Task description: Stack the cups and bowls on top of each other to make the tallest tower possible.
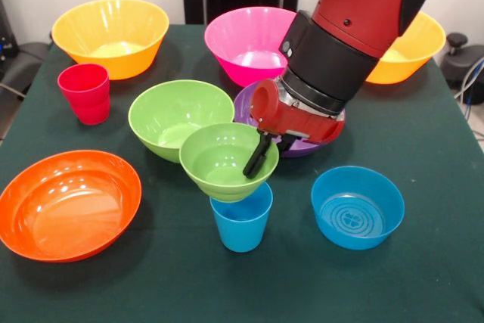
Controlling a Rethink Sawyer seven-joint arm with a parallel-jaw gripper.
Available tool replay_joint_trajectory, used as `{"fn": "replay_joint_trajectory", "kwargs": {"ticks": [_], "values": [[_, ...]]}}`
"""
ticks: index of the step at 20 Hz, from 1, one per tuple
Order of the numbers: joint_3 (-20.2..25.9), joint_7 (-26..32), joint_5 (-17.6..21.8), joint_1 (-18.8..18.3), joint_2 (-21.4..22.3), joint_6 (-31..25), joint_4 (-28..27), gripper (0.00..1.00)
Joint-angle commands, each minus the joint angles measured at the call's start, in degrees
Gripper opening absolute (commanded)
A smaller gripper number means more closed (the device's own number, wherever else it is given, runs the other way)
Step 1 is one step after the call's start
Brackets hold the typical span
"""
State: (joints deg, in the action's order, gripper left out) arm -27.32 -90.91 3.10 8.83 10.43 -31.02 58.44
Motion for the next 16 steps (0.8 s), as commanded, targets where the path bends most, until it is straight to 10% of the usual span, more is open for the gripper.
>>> {"fn": "replay_joint_trajectory", "kwargs": {"ticks": [1, 16], "values": [[8.2, -8.9, -1.0, 1.4, -2.5, 1.1, 3.8, 0.0], [9.6, -8.7, -0.7, 0.9, -2.8, 1.0, 3.4, 0.0]]}}
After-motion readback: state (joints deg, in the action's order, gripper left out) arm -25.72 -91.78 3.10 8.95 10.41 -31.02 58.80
